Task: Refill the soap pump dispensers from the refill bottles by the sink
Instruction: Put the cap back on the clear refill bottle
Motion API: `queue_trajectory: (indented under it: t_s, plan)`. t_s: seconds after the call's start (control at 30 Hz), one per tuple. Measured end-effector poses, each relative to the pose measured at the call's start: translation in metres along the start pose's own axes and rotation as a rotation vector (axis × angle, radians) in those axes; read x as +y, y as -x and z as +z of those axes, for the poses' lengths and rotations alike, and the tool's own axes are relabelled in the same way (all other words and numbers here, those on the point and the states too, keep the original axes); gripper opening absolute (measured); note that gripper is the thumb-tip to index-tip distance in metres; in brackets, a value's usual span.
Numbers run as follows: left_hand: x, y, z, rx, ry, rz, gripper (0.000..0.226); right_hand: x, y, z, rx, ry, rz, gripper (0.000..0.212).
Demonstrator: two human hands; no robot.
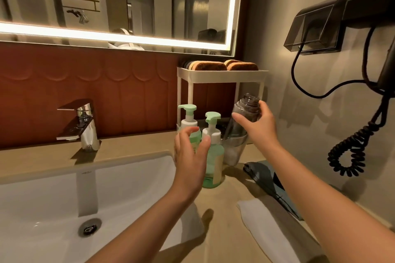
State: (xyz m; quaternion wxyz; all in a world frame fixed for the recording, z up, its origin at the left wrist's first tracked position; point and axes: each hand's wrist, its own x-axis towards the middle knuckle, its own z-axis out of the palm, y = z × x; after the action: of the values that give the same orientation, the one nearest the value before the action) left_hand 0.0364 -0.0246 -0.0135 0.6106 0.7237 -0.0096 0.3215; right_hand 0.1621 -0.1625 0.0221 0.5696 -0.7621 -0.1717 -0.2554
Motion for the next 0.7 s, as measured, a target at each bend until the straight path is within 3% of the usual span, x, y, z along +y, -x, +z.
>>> queue_trajectory:
  t_s: [0.27, 0.43, 0.7]
  plan:
    - [0.028, 0.028, -0.003, -0.259, -0.101, 0.048, 0.063, -0.061, 0.058, -0.053, -0.043, -0.062, -0.109, 0.055]
    - [0.036, 0.045, -0.003, -0.382, -0.170, 0.007, 0.098, -0.086, 0.102, -0.061, -0.222, -0.118, -0.118, 0.053]
    - [0.020, 0.081, -0.005, -0.318, 0.028, -0.037, 0.070, -0.093, 0.143, -0.052, -0.427, -0.130, -0.087, 0.047]
